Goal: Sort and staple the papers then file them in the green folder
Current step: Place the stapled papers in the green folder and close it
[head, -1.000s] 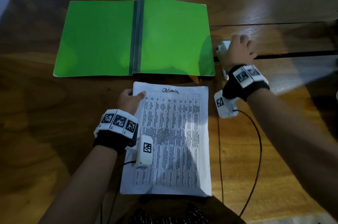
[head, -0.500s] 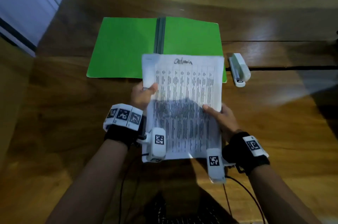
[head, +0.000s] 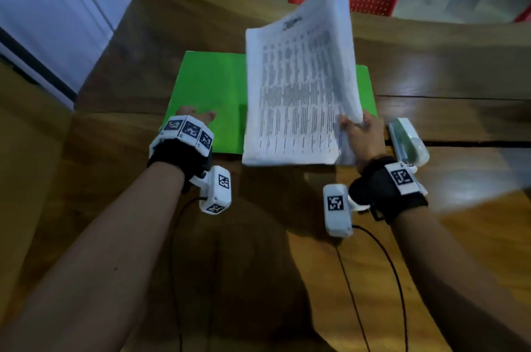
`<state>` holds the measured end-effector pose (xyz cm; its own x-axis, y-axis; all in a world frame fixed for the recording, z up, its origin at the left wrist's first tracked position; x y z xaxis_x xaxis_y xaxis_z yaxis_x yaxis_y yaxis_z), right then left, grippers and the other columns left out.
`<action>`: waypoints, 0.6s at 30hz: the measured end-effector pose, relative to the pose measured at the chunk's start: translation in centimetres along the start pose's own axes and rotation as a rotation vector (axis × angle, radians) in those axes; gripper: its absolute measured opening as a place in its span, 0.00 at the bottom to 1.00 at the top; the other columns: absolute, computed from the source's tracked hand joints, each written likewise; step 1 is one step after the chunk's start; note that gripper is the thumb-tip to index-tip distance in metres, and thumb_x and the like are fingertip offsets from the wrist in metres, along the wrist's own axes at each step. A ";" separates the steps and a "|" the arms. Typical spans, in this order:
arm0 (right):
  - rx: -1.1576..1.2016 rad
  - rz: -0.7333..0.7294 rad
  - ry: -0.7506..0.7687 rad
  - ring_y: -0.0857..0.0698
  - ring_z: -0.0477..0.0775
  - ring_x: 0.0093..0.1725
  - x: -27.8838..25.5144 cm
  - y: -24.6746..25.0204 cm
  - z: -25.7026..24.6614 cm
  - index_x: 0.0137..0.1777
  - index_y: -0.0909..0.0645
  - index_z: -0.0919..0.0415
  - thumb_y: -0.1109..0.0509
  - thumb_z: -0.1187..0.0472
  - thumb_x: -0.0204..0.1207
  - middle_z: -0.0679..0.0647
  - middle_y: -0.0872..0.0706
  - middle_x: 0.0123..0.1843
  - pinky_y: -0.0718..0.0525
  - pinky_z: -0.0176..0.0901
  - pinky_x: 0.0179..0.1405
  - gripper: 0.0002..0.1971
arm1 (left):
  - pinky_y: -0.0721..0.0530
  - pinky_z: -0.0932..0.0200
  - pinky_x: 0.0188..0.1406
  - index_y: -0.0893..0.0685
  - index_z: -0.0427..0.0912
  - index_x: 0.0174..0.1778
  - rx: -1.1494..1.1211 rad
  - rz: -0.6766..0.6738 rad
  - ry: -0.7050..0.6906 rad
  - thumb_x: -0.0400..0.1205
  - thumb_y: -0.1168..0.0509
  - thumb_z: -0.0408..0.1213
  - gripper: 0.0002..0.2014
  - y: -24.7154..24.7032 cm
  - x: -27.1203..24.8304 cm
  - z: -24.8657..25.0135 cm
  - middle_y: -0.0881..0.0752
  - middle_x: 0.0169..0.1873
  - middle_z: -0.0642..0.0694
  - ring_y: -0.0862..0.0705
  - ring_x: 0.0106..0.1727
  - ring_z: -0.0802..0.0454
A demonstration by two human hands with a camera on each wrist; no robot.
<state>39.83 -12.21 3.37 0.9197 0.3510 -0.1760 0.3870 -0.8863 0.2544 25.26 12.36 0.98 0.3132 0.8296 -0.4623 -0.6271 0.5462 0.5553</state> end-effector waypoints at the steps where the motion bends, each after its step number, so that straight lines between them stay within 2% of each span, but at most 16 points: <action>1: -0.011 0.033 -0.003 0.22 0.45 0.28 1.1 -0.4 0.0 0.49 0.19 0.68 0.37 0.70 0.78 0.55 0.19 0.35 0.21 0.34 0.27 0.05 | 0.29 0.44 0.74 0.31 0.32 0.74 0.145 0.009 0.016 0.81 0.35 0.44 0.29 0.5 0.7 -0.6 0.28 0.73 0.29 0.28 0.73 0.34; 2: -0.027 0.062 -0.009 0.23 0.45 0.28 2.0 -0.8 0.1 0.55 0.20 0.72 0.36 0.70 0.78 0.59 0.19 0.38 0.22 0.32 0.26 0.09 | 0.33 0.43 0.78 0.34 0.31 0.76 0.264 -0.011 0.036 0.80 0.35 0.46 0.32 0.9 1.0 -0.8 0.31 0.75 0.30 0.31 0.76 0.34; 4: -0.058 0.077 -0.020 0.25 0.39 0.22 3.6 -1.5 0.7 0.57 0.21 0.68 0.36 0.70 0.78 0.59 0.21 0.39 0.27 0.26 0.18 0.09 | 0.33 0.43 0.78 0.34 0.31 0.76 0.373 -0.067 0.074 0.79 0.34 0.47 0.33 1.2 1.0 -1.6 0.31 0.76 0.31 0.32 0.77 0.34; 6: -0.098 0.072 -0.055 0.27 0.35 0.18 4.7 -2.3 1.5 0.53 0.24 0.62 0.36 0.70 0.78 0.54 0.24 0.32 0.29 0.25 0.15 0.06 | 0.24 0.39 0.70 0.31 0.34 0.75 0.502 -0.059 0.034 0.82 0.39 0.42 0.26 1.2 0.5 -2.6 0.26 0.71 0.29 0.24 0.70 0.31; 8: -0.147 0.063 -0.105 0.25 0.39 0.24 5.4 -3.0 2.5 0.58 0.24 0.65 0.36 0.68 0.78 0.50 0.27 0.30 0.25 0.31 0.22 0.09 | 0.15 0.37 0.54 0.33 0.36 0.76 0.694 -0.038 -0.123 0.86 0.50 0.37 0.22 1.0 -1.0 -2.9 0.22 0.64 0.25 0.18 0.60 0.30; 10: -0.182 0.045 -0.152 0.25 0.47 0.31 5.7 -3.7 3.5 0.62 0.24 0.73 0.37 0.68 0.79 0.50 0.27 0.31 0.20 0.40 0.31 0.14 | 0.15 0.37 0.54 0.29 0.32 0.72 0.786 -0.050 -0.118 0.87 0.54 0.39 0.21 1.4 -2.0 -2.6 0.21 0.62 0.27 0.18 0.60 0.32; 12: -0.218 0.040 -0.182 0.21 0.55 0.40 5.6 -4.4 3.9 0.64 0.24 0.74 0.37 0.66 0.79 0.50 0.25 0.32 0.15 0.52 0.45 0.16 | 0.19 0.40 0.59 0.22 0.31 0.58 0.694 -0.059 -0.042 0.87 0.49 0.42 0.18 1.8 -0.1 -3.0 0.19 0.56 0.32 0.19 0.60 0.36; 13: -0.240 0.044 -0.185 0.20 0.58 0.44 5.7 -4.6 3.9 0.64 0.24 0.73 0.37 0.66 0.79 0.51 0.22 0.34 0.15 0.56 0.53 0.16 | 0.21 0.41 0.63 0.21 0.32 0.56 0.628 -0.030 0.026 0.85 0.45 0.43 0.17 2.0 1.1 -3.4 0.19 0.56 0.33 0.20 0.62 0.37; 14: -0.262 0.048 -0.181 0.20 0.60 0.46 5.6 -4.7 3.9 0.63 0.23 0.73 0.37 0.65 0.79 0.55 0.19 0.37 0.15 0.59 0.57 0.16 | 0.25 0.40 0.68 0.23 0.32 0.62 0.516 0.006 0.089 0.81 0.40 0.45 0.21 2.0 1.8 -3.8 0.21 0.63 0.31 0.23 0.68 0.35; 16: -0.293 0.061 -0.174 0.18 0.62 0.48 5.6 -4.8 3.8 0.63 0.23 0.73 0.37 0.65 0.79 0.63 0.17 0.45 0.16 0.60 0.59 0.16 | 0.31 0.40 0.74 0.33 0.32 0.75 0.248 0.053 0.160 0.78 0.34 0.45 0.33 1.9 2.4 -4.0 0.31 0.75 0.31 0.31 0.77 0.34; 17: -0.297 0.059 -0.182 0.18 0.61 0.48 5.5 -4.8 3.8 0.63 0.23 0.73 0.37 0.65 0.79 0.63 0.18 0.47 0.15 0.58 0.59 0.16 | 0.30 0.43 0.73 0.36 0.32 0.77 0.129 0.079 0.153 0.79 0.35 0.42 0.32 1.9 2.2 -4.0 0.32 0.76 0.32 0.30 0.76 0.36; 18: -0.292 0.052 -0.199 0.18 0.59 0.47 5.2 -4.7 3.7 0.64 0.23 0.73 0.37 0.65 0.79 0.63 0.18 0.47 0.15 0.56 0.58 0.16 | 0.25 0.45 0.67 0.36 0.33 0.77 0.030 0.092 0.134 0.81 0.37 0.38 0.29 1.9 1.6 -3.8 0.30 0.75 0.32 0.26 0.72 0.37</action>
<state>42.52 -7.39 -2.21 0.9189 0.2164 -0.3300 0.3690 -0.7675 0.5242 21.83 14.28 -1.36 0.1561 0.8543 -0.4957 -0.6266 0.4736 0.6189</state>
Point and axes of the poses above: each hand's wrist, its own x-axis towards the middle knuckle, its own y-axis out of the back of the hand, z = x × y, the point moved 1 cm from there along x, towards the middle knuckle
